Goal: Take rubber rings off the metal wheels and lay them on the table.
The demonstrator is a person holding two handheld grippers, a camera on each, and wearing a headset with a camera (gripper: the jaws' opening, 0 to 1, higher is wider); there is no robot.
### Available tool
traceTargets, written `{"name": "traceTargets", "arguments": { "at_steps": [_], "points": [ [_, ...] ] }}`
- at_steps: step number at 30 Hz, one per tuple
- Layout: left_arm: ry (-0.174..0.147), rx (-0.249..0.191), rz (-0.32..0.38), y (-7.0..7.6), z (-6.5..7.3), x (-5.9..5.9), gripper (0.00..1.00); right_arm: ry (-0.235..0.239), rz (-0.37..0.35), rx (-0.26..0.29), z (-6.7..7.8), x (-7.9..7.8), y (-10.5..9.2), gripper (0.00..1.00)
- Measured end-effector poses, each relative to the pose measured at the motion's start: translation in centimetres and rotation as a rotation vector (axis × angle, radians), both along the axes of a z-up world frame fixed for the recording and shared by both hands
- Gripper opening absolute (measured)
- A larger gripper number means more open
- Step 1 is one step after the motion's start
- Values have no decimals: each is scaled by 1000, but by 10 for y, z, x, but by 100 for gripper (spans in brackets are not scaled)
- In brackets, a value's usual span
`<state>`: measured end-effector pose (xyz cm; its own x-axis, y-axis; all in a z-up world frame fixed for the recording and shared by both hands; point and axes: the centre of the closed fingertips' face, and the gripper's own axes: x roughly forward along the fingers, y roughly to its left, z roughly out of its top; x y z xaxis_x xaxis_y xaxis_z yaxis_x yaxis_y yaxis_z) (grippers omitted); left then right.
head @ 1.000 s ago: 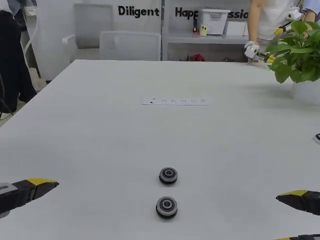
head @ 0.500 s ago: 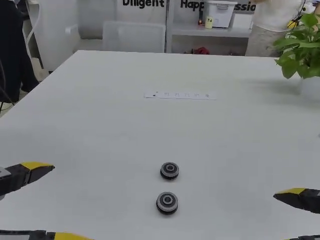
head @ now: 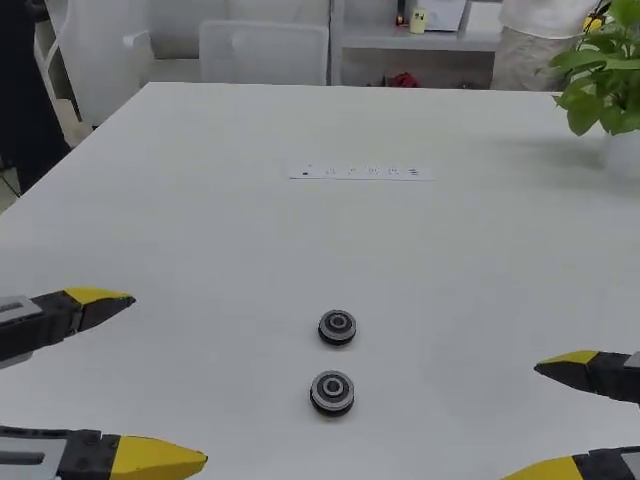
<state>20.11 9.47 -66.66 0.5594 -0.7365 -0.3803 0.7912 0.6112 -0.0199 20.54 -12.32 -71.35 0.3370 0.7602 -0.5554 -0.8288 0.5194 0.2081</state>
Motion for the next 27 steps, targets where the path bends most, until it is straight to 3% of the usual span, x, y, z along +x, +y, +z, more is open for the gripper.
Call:
{"name": "traceTargets", "arguments": {
  "at_steps": [4, 7, 10, 19, 27],
  "points": [
    [-15, 10, -30, -5, 2, 5, 93, -17, 8, 7, 5, 5, -1, 81],
    [-50, 41, -76, -10, 2, 6, 93, -39, 17, 15, 9, 10, 0, 81],
    [-65, 48, -104, -14, 1, 8, 91, -57, 26, 27, 12, 15, 3, 79],
    [-52, 75, -183, -28, -5, 11, 88, -116, 55, 73, 27, 31, 14, 69],
    [-84, 56, -209, -35, 9, 26, 87, -132, 73, 87, 33, 47, 25, 68]
  ]
}}
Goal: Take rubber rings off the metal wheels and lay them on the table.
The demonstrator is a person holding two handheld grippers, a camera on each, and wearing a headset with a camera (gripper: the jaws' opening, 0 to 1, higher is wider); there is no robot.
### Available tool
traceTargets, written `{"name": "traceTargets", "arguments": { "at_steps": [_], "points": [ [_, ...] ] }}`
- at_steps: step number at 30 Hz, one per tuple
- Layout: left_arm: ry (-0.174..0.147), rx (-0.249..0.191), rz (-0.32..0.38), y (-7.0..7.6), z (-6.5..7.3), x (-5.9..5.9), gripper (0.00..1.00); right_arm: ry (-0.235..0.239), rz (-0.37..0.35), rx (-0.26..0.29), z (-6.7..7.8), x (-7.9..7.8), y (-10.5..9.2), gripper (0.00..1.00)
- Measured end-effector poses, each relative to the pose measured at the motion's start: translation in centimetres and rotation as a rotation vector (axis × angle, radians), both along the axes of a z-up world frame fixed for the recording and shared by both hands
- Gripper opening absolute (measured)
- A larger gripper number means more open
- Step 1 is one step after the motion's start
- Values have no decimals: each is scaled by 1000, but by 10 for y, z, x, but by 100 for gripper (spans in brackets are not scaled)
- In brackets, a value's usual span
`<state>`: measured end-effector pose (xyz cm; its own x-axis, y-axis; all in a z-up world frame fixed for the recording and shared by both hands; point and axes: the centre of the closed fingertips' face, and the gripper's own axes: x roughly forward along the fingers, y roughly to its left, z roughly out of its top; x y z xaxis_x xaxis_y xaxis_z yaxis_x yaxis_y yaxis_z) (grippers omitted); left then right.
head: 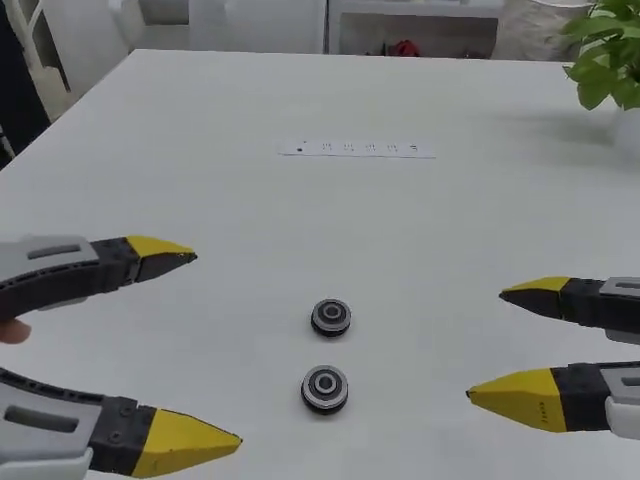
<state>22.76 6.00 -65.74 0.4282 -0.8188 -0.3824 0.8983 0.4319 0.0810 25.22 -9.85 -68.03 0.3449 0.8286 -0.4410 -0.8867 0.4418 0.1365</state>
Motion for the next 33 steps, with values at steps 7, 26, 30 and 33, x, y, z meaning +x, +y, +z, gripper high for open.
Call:
{"name": "traceTargets", "arguments": {
  "at_steps": [7, 26, 30, 33],
  "points": [
    [-28, 6, -34, -5, 3, 7, 85, -17, 29, 7, 5, 13, 12, 67],
    [3, 0, -120, -38, -25, 37, 75, -16, 163, 13, -15, 27, 51, 61],
    [10, -8, -130, -42, -33, 42, 71, 2, 194, 9, -25, 24, 57, 60],
    [20, -14, -130, -44, -41, 46, 66, 10, 217, -6, -36, 24, 62, 58]
  ]
}}
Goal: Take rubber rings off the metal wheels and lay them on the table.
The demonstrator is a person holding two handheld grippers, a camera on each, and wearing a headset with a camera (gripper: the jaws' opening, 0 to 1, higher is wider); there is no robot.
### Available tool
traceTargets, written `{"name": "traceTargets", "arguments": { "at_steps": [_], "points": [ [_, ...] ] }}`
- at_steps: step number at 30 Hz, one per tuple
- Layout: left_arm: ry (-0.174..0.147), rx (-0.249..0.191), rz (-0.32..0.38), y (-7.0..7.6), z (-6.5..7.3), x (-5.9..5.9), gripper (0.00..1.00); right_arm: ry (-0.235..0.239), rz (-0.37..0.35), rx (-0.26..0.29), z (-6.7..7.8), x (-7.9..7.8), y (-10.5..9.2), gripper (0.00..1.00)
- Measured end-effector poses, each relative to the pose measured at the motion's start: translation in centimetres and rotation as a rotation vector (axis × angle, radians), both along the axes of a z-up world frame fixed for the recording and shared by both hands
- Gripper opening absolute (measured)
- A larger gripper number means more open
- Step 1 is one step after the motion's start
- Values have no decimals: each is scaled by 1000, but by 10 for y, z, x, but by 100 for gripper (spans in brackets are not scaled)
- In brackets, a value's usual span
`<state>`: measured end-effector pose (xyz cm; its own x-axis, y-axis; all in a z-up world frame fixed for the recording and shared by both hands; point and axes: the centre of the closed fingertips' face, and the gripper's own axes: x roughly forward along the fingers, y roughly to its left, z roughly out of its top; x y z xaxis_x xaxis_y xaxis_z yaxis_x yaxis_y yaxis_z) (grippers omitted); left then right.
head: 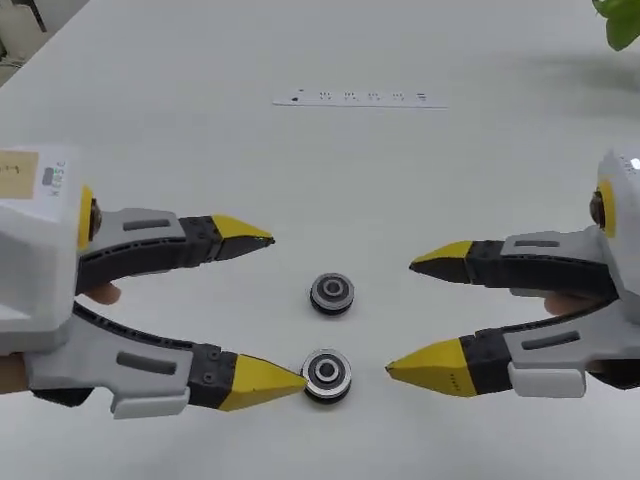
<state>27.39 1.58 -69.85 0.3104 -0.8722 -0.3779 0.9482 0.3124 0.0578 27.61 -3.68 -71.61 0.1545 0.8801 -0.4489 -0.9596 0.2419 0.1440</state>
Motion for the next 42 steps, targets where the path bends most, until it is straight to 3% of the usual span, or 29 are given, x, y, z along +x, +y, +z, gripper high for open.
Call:
{"name": "traceTargets", "arguments": {
  "at_steps": [12, 24, 29, 42],
  "points": [
    [43, -4, -33, -8, -32, 7, 51, 16, 78, -37, -34, -2, 11, 47],
    [84, -4, -63, -22, -56, 6, 39, 30, 115, -46, -60, -2, 18, 39],
    [100, 19, -72, -24, -71, 3, 34, 34, 122, -45, -68, -3, 20, 36],
    [118, 22, -51, -26, -88, 3, 21, 14, 131, -56, -84, -4, 26, 27]
  ]
}}
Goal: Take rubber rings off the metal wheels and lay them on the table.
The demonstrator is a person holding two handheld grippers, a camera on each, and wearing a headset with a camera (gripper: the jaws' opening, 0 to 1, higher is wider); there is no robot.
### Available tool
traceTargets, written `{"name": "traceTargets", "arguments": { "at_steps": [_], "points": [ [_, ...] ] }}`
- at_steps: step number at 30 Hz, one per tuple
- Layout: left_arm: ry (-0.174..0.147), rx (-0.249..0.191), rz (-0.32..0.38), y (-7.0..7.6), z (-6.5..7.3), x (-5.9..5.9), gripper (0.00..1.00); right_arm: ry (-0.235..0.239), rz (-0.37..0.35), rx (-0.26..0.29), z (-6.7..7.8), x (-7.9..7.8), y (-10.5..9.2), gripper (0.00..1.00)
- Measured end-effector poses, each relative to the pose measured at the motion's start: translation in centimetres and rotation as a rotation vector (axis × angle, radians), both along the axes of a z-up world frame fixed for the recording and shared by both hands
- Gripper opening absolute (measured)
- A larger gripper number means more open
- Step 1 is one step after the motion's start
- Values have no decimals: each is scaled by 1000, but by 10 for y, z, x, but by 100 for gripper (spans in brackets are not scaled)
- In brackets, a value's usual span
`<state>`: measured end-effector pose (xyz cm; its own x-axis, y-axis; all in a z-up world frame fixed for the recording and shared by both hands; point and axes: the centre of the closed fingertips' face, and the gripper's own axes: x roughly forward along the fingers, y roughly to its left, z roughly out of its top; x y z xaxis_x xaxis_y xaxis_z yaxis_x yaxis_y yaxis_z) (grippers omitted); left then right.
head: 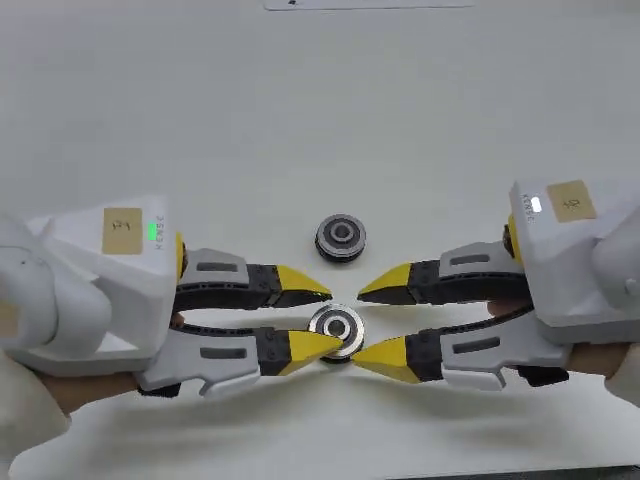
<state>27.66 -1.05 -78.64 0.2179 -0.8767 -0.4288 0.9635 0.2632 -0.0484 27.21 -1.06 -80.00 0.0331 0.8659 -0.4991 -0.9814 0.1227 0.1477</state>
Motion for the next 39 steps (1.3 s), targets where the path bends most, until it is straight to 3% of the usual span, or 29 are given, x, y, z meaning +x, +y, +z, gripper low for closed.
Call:
{"name": "traceTargets", "arguments": {
  "at_steps": [7, 18, 39],
  "points": [
    [-9, 13, -25, -4, -6, -7, 16, -2, 13, -5, -6, -5, 3, 26],
    [-30, -13, -11, -3, -4, -1, 15, -43, 6, -1, -5, -4, 5, 26],
    [-68, -43, -12, -4, -5, -3, 14, -104, 28, -18, -6, -7, 3, 22]
  ]
}}
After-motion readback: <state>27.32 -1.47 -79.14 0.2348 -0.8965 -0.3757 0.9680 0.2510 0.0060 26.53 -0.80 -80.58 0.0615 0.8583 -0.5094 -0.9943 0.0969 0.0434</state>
